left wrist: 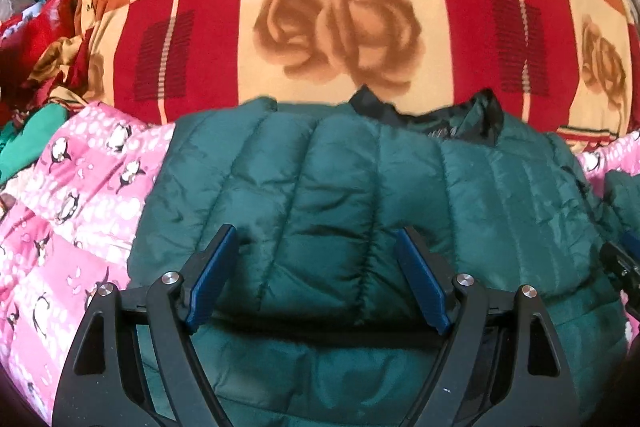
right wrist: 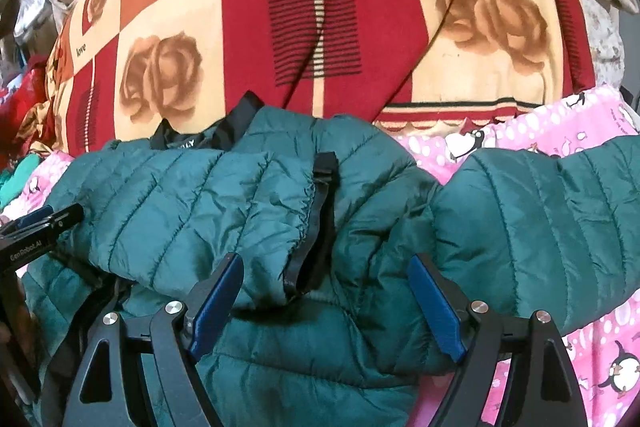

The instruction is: Fold large clothes

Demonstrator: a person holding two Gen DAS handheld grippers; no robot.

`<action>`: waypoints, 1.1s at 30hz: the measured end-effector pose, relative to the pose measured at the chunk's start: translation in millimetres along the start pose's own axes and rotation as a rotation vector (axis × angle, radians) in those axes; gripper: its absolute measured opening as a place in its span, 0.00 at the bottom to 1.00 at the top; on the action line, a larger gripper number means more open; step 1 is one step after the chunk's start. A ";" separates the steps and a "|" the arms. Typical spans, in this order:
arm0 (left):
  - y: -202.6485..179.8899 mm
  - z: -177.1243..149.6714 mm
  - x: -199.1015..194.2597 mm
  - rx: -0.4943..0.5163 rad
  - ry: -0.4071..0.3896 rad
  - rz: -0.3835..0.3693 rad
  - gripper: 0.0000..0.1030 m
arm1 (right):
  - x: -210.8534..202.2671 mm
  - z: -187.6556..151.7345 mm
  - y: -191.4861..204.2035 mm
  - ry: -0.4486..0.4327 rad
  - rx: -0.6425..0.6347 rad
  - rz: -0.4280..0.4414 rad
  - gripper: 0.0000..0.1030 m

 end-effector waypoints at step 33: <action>-38.8 -9.0 -47.8 0.081 -0.073 -0.085 0.79 | -42.2 -7.9 27.3 -0.027 -0.046 -0.086 0.80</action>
Point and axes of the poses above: each gripper's, at about its wrist camera, not at the fingertips, and x roughly the way its jaws point, y to its left, z to its top, the point moved 8 cm from there along x, roughly the way its jaws point, and after that the axes turned 4 degrees about y, right-handed, at the moved point
